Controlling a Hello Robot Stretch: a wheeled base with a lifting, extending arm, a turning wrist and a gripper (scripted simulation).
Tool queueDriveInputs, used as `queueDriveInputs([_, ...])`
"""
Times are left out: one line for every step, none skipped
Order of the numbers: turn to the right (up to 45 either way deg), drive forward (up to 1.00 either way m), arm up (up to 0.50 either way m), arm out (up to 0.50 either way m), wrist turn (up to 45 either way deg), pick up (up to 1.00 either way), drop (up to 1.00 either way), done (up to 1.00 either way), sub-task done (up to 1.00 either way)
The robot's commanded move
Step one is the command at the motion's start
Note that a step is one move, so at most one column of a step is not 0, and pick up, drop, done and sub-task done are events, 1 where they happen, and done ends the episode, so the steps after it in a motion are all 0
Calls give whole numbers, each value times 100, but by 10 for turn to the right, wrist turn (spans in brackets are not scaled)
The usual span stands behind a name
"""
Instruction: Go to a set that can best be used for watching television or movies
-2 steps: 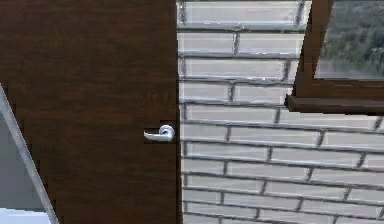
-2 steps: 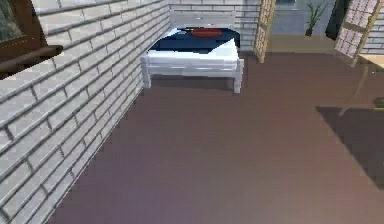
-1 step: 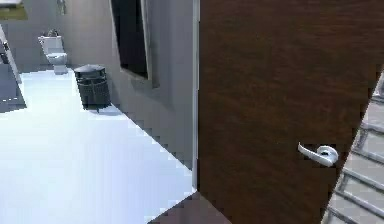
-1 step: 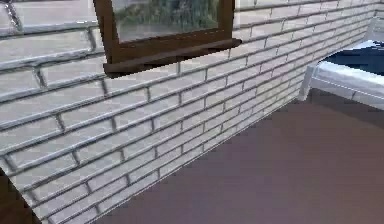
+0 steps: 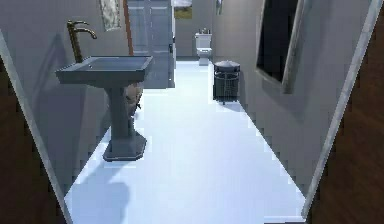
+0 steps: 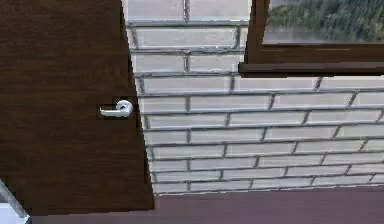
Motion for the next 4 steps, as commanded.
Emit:
queueDriveInputs([0, 100, 0, 0, 0, 0, 0, 0, 0])
queueDriveInputs([-60, 0, 0, 0, 0, 0, 0, 0, 0])
queueDriveInputs([0, 35, 0, 0, 0, 0, 0, 0, 0])
queueDriveInputs([60, 0, 0, 0, 0, 0, 0, 0, 0])
